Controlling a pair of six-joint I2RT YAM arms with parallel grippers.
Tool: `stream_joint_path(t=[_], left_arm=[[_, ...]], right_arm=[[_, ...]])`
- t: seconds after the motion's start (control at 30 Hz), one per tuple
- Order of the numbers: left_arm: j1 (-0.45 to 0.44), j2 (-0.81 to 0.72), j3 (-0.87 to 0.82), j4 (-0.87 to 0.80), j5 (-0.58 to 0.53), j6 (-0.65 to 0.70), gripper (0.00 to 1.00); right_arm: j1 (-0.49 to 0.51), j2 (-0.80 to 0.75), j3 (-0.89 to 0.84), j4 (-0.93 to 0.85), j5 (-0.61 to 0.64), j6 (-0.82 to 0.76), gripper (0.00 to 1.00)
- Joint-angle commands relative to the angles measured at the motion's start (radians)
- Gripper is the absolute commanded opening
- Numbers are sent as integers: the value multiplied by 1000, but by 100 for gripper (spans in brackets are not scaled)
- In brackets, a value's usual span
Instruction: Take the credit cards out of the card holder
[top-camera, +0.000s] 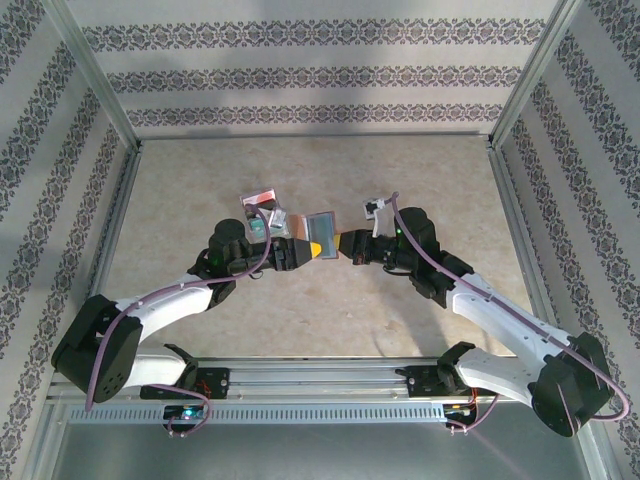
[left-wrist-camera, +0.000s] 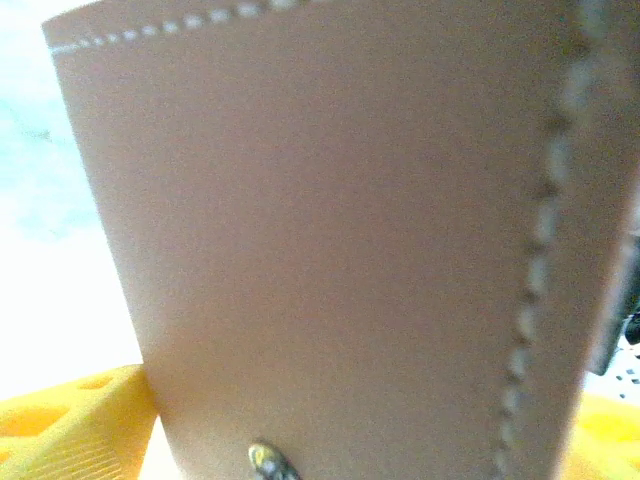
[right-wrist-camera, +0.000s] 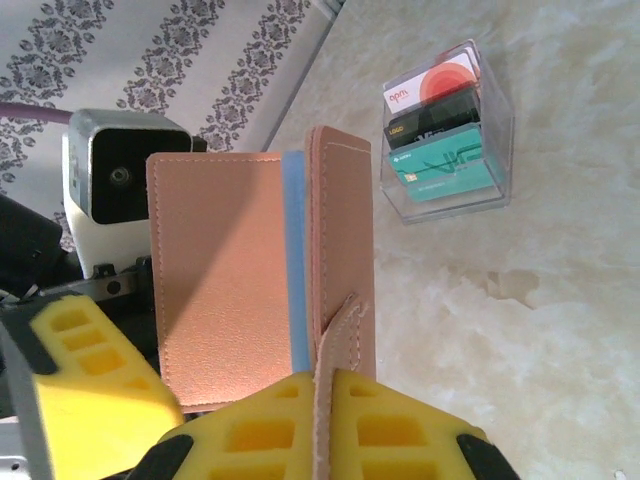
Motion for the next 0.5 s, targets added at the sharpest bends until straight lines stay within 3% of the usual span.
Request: stream_joint_path(t=[0.0,0.13,0.3,0.4,0.47], left_arm=[[-12,5,26,-31,-10,31,78],[-22,13,36,-77,-22,58,68],[-47,34,54,-105,-26,84,67],[-53,45,54,-90,-24,79,74],[-55,50,52,-72,-19,69,85]], right_arm=[[14,-33,48,-20,28,-25,0],[24,-35,72,-59,50,-31,0],[45,-29,107,-119,86,-40,0],[53,-28,122,-160,120,-42,0],[56,-32,128,-185,144,-44,0]])
